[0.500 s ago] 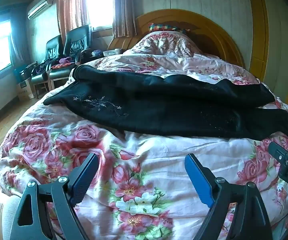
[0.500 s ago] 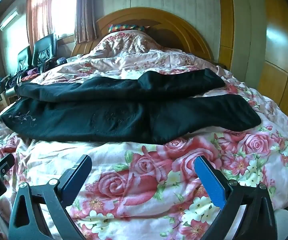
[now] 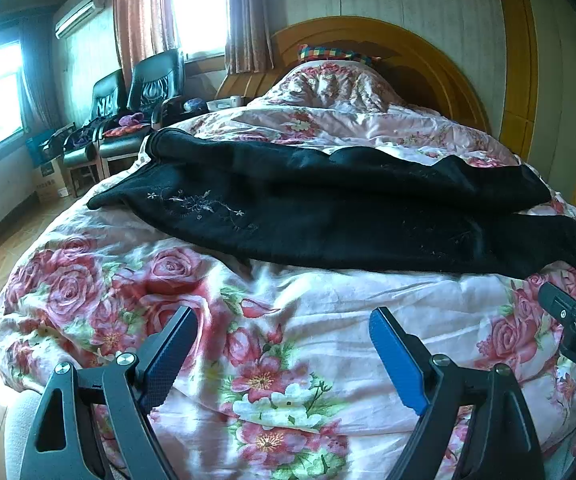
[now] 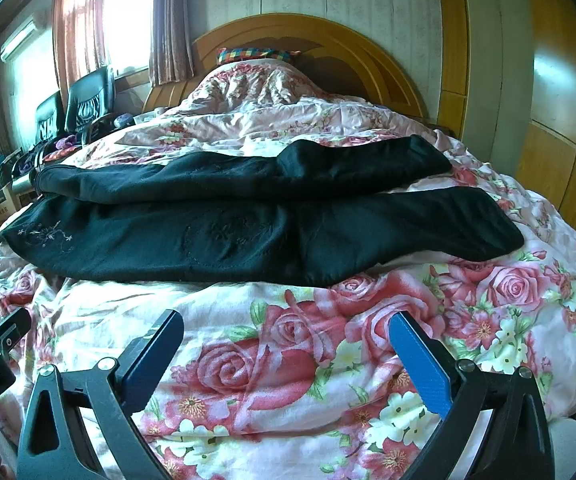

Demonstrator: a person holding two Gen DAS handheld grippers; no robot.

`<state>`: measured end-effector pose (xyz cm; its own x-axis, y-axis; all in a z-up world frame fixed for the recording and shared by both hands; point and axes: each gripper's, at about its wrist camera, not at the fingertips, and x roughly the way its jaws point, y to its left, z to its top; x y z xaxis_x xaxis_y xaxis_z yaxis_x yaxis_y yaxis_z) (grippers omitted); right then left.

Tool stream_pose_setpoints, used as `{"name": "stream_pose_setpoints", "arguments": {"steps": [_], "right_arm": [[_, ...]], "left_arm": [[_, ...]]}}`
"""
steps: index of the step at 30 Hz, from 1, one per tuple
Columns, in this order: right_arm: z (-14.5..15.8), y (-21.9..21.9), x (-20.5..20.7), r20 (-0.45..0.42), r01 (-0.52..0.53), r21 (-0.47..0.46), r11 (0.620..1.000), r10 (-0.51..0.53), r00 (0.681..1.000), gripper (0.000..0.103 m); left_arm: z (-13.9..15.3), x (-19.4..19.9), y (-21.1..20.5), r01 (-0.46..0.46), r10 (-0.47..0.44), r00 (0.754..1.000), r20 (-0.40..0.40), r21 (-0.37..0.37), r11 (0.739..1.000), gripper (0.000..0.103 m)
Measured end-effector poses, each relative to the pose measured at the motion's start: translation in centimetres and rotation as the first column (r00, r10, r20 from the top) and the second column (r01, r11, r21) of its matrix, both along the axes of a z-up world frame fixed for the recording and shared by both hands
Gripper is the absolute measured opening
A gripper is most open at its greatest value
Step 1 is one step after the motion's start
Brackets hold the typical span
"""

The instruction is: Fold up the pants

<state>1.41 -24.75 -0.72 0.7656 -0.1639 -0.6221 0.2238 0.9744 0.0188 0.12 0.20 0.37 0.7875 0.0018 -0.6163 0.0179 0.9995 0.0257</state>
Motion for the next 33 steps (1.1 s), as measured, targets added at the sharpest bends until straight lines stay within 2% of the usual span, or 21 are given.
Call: {"name": "stream_pose_setpoints", "arguments": {"steps": [15,21,26,30,33], "right_arm": [[-0.2,0.0,0.0,-0.006,-0.001,0.002,1.0,0.001,1.0,0.103],[-0.4,-0.1,0.1,-0.01,-0.002,0.003,1.0,0.002,1.0,0.103],[-0.4,-0.1,0.2,-0.011,0.0,0.004,1.0,0.0,1.0,0.103],[-0.4,-0.1,0.1,-0.002,-0.005,0.015,1.0,0.005,1.0,0.103],[-0.2,-0.6,0.1,0.02,-0.012,0.034,0.999,0.011,1.0,0.103]], "left_arm": [[-1.3,0.3,0.1,0.0,0.0,1.0,-0.009,-0.006,1.0,0.089],[-1.6,0.5,0.2,-0.003,0.002,0.997,-0.074,-0.012,1.0,0.089],[-1.7,0.7,0.3,-0.004,0.003,0.996,-0.089,-0.016,1.0,0.089],[-1.8,0.9,0.6,0.002,-0.006,0.997,-0.074,-0.054,0.999,0.089],[-2.0,1.2,1.0,0.02,-0.03,0.995,-0.092,-0.106,0.994,0.089]]}}
